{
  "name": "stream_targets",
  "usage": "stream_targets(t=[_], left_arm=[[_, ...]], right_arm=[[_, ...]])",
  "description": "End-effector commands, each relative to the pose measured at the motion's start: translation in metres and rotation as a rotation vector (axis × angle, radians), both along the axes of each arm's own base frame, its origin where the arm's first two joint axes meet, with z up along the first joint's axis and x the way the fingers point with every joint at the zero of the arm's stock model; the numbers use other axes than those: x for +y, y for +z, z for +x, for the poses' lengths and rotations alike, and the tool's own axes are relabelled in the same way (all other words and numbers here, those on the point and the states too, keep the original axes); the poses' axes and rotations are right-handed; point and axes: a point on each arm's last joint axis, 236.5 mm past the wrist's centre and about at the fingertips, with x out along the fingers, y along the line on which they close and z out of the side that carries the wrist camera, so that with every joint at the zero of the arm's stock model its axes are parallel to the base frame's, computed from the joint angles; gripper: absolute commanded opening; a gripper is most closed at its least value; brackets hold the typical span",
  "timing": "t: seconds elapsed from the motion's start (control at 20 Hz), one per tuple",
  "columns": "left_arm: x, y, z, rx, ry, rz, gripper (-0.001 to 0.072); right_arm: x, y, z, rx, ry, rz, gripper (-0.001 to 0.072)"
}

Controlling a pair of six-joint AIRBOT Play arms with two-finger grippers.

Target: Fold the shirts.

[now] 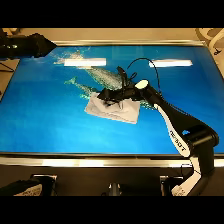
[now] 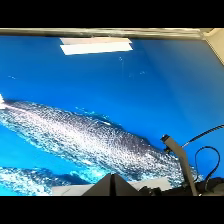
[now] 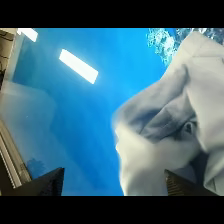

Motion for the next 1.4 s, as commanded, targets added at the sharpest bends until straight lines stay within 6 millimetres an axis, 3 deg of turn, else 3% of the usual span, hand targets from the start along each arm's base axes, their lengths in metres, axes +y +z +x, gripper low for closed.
stream_targets(t=[0.0,0.1,0.15,0.2,0.3,0.35,0.4,0.5,0.55,0.6,0.7,0.85,0.95,1.0,1.05,1.15,1.35], left_arm=[[0.007,-0.002,-0.007,-0.002,-0.001,0.037,0.0026],[0.013,-0.014,-0.005,0.016,0.013,0.064,0.0026],[0.014,-0.019,-0.004,0.026,0.016,0.073,0.0026],[0.015,-0.024,-0.003,0.035,0.019,0.079,0.0026],[0.015,-0.032,-0.003,0.052,0.019,0.082,0.0026],[0.015,-0.033,-0.003,0.056,0.018,0.082,0.0026],[0.015,-0.033,-0.003,0.056,0.019,0.082,0.0026],[0.015,-0.033,-0.003,0.056,0.018,0.081,0.0026],[0.015,-0.033,-0.004,0.058,0.02,0.079,0.0026],[0.015,-0.033,-0.004,0.058,0.019,0.078,0.0026],[0.014,-0.032,-0.004,0.057,0.018,0.075,0.0027],[0.014,-0.032,-0.004,0.057,0.019,0.075,0.0027],[0.014,-0.032,-0.004,0.057,0.019,0.075,0.0027],[0.014,-0.032,-0.004,0.057,0.019,0.075,0.0027],[0.014,-0.032,-0.004,0.056,0.018,0.075,0.0027],[0.015,-0.032,-0.004,0.057,0.019,0.076,0.0027],[0.015,-0.032,-0.004,0.055,0.02,0.075,0.0027]], right_arm=[[-0.023,0.01,0.002,-0.051,0.035,-0.033,0.0681],[-0.08,0.017,0.007,-0.082,0.034,-0.156,0.0681],[-0.119,0.015,0.009,-0.071,0.016,-0.246,0.068],[-0.162,0.007,0.006,-0.045,0.008,-0.359,0.068],[-0.243,-0.023,-0.024,0.125,0.014,-0.59,0.0678],[-0.267,-0.038,-0.04,0.204,0.02,-0.664,0.0673],[-0.274,-0.051,-0.053,0.251,0.032,-0.685,0.0672],[-0.26,-0.071,-0.057,0.271,0.011,-0.634,0.0654],[-0.249,-0.078,-0.051,0.269,-0.021,-0.592,0.058],[-0.238,-0.082,-0.043,0.264,-0.051,-0.547,0.0561],[-0.218,-0.09,-0.03,0.265,-0.093,-0.472,0.0558],[-0.193,-0.103,-0.027,0.319,-0.113,-0.394,0.0543],[-0.175,-0.109,-0.029,0.351,-0.109,-0.346,0.0477],[-0.167,-0.109,-0.029,0.349,-0.102,-0.324,0.0314],[-0.161,-0.104,-0.027,0.328,-0.092,-0.296,0.0029],[-0.156,-0.071,-0.01,0.2,-0.051,-0.217,0.0019],[-0.196,0.042,0.024,-0.043,-0.018,-0.185,0.0019]])
